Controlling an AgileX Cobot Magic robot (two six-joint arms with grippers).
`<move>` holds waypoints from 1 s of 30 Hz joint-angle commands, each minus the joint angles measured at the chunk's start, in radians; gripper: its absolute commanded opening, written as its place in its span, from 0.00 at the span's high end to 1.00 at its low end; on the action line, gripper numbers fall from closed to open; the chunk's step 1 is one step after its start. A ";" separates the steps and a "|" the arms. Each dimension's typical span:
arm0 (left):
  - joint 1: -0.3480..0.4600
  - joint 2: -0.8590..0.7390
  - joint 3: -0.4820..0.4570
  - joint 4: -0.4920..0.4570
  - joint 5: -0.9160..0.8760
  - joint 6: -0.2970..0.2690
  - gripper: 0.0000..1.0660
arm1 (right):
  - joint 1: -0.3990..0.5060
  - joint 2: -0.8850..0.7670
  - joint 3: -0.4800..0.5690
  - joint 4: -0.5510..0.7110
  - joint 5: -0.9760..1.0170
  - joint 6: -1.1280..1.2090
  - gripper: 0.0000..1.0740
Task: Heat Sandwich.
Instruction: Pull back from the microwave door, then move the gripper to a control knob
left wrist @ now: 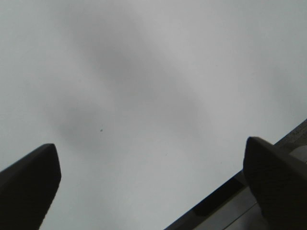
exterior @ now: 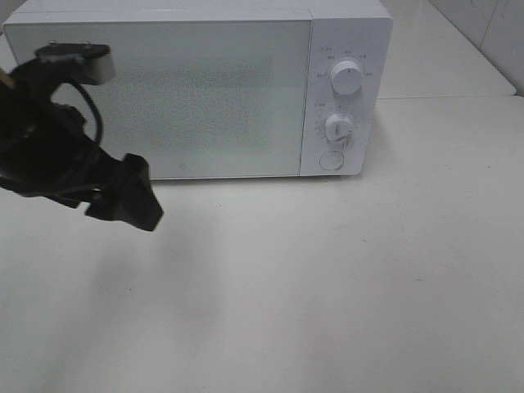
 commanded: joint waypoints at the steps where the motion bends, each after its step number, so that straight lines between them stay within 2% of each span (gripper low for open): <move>1: 0.091 -0.063 0.000 0.009 0.081 -0.025 0.08 | -0.007 -0.027 0.002 0.003 -0.015 -0.009 0.30; 3: 0.159 -0.097 0.000 0.014 0.117 -0.032 0.08 | -0.007 -0.027 0.002 0.003 -0.015 -0.009 0.30; 4: 0.159 -0.097 0.000 0.014 0.117 -0.032 0.08 | -0.007 -0.027 0.002 0.003 -0.015 -0.009 0.30; 5: 0.220 -0.124 0.000 0.022 0.154 -0.033 0.08 | -0.007 -0.027 0.002 0.003 -0.015 -0.009 0.30; 7: 0.287 -0.151 0.000 0.038 0.190 -0.034 0.08 | -0.007 -0.027 0.002 0.003 -0.015 -0.009 0.30; 8: 0.287 -0.151 0.000 0.038 0.190 -0.034 0.08 | -0.007 -0.027 0.002 0.003 -0.015 -0.009 0.30; 9: 0.339 -0.178 0.000 0.043 0.215 -0.053 0.08 | -0.007 -0.027 0.002 0.003 -0.015 -0.009 0.30; 13: 0.440 -0.234 0.000 0.076 0.260 -0.116 0.08 | -0.007 -0.027 0.002 0.003 -0.015 -0.009 0.30; 14: 0.440 -0.234 0.000 0.076 0.260 -0.116 0.08 | -0.007 -0.027 0.002 0.003 -0.015 -0.009 0.30; 16: 0.459 -0.255 0.000 0.126 0.293 -0.157 0.08 | -0.007 -0.027 0.002 0.003 -0.015 -0.009 0.30; 17: 0.462 -0.282 0.001 0.182 0.323 -0.197 0.08 | -0.007 -0.027 0.002 0.003 -0.015 -0.009 0.30; 19: 0.462 -0.298 0.006 0.211 0.334 -0.218 0.08 | -0.007 -0.027 0.002 0.003 -0.015 -0.009 0.30; 22: 0.462 -0.384 0.066 0.280 0.338 -0.267 0.08 | -0.007 -0.027 0.002 0.003 -0.015 -0.009 0.30; 27: 0.462 -0.458 0.125 0.293 0.337 -0.277 0.08 | -0.007 -0.027 0.002 0.003 -0.015 -0.009 0.30; 30: 0.462 -0.570 0.209 0.300 0.337 -0.277 0.08 | -0.007 -0.027 0.002 0.003 -0.015 -0.009 0.30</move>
